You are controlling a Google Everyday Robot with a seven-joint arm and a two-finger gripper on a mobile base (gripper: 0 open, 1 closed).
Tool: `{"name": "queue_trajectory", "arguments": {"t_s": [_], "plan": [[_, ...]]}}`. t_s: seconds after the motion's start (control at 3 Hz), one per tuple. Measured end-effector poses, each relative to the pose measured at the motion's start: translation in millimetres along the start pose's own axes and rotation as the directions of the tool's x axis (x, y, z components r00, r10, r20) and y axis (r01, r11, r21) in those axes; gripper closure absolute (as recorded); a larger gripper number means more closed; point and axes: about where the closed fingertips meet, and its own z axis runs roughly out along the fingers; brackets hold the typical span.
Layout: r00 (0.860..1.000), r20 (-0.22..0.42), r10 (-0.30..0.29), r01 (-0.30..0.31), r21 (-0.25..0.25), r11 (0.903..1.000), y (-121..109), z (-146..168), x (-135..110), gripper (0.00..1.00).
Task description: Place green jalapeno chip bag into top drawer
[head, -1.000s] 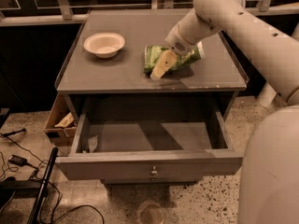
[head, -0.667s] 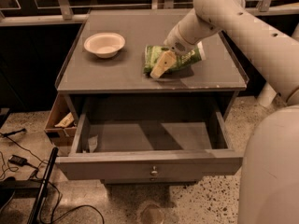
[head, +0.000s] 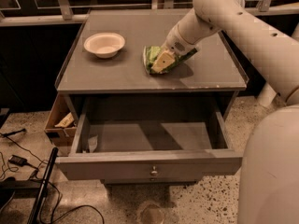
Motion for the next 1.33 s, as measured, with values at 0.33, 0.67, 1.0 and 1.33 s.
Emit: {"name": "queue_trajectory", "arguments": {"t_s": [0.33, 0.67, 1.0, 1.33], "plan": [[1.0, 0.002, -0.018, 0.018, -0.006, 0.9998, 7.4, -16.0, -7.8, 0.87], [0.999, 0.007, -0.045, 0.045, -0.007, 0.999, 23.1, -47.2, -17.0, 1.0], [0.998, 0.019, -0.065, 0.065, -0.002, 0.9979, 51.2, -88.1, -16.9, 1.0], [0.999, 0.011, -0.044, 0.044, 0.005, 0.999, 104.2, -142.2, 4.2, 1.0]]}}
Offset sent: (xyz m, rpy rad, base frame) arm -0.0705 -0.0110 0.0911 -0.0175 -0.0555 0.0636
